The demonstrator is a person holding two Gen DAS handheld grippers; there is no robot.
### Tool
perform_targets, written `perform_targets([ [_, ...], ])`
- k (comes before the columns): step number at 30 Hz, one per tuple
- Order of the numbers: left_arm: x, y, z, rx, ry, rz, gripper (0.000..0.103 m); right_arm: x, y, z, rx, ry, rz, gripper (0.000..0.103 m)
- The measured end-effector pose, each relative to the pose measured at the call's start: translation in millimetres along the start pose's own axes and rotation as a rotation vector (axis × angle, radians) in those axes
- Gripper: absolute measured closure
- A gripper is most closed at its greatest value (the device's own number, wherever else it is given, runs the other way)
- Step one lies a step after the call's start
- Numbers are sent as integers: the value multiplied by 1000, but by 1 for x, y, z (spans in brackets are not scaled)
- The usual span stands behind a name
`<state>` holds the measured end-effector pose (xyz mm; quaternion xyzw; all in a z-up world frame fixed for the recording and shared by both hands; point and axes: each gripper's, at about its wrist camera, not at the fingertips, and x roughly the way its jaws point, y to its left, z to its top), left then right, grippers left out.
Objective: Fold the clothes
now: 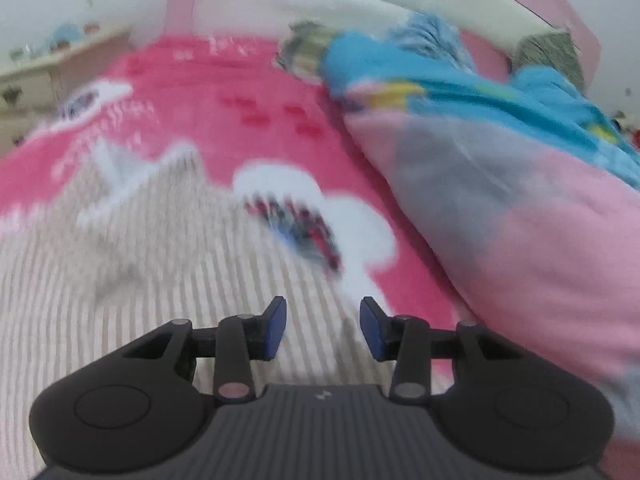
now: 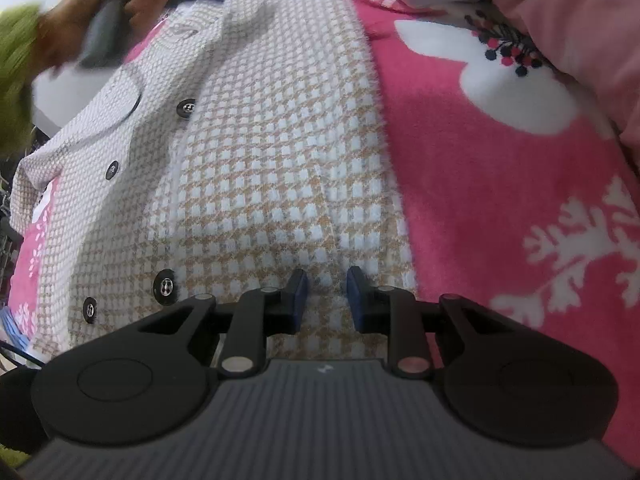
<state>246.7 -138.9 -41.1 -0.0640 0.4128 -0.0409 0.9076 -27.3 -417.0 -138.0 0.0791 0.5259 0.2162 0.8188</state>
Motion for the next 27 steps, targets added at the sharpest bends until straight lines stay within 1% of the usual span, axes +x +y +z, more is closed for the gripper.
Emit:
perform_targets([
  [1, 21, 3, 1, 19, 27, 54, 62, 0, -1, 0, 2, 0, 2, 82],
  [2, 41, 5, -1, 49, 70, 105, 54, 0, -1, 0, 4, -1, 4, 82],
  [3, 55, 8, -6, 67, 87, 137, 45, 0, -2, 0, 5, -1, 6, 82],
  [4, 58, 8, -8, 73, 75, 147, 43, 0, -2, 0, 7, -1, 8, 82],
  [6, 53, 0, -4, 80, 79, 157, 47, -1, -3, 0, 12, -2, 12, 82],
  [7, 47, -2, -1, 75, 82, 146, 52, -4, -5, 2, 31, -7, 23, 82],
  [9, 28, -3, 4, 53, 77, 137, 53, -11, -9, 6, 70, -18, 48, 80],
  [10, 17, -5, 5, 49, 67, 117, 54, -17, -15, 10, 119, -36, 83, 80],
  [11, 5, -9, 6, 58, 58, 78, 53, -24, -21, 16, 169, -67, 118, 80],
  [12, -6, -18, 6, 87, 72, 32, 52, -31, -28, 25, 211, -110, 145, 80],
  [14, -25, -41, 2, 161, 130, -58, 49, -35, -34, 45, 236, -189, 167, 77],
  [15, -31, -57, -3, 204, 187, -110, 48, -34, -37, 56, 239, -225, 174, 72],
  [16, -34, -71, -9, 239, 243, -152, 47, -27, -38, 70, 221, -250, 160, 67],
  [18, -36, -95, -23, 292, 347, -217, 47, -8, -39, 93, 186, -293, 135, 56],
  [19, -36, -107, -30, 319, 390, -232, 47, 3, -41, 104, 177, -311, 134, 52],
  [20, -35, -119, -38, 347, 429, -242, 47, 15, -42, 112, 171, -305, 153, 50],
  [21, -35, -126, -44, 377, 440, -237, 47, 28, -43, 120, 165, -297, 171, 50],
  [23, -37, -138, -58, 439, 441, -213, 47, 50, -41, 130, 141, -244, 194, 53],
  [24, -39, -142, -64, 469, 440, -196, 47, 52, -37, 132, 121, -247, 203, 60],
  [27, -38, -136, -70, 498, 433, -162, 46, 34, -15, 128, 7, -316, 202, 61],
])
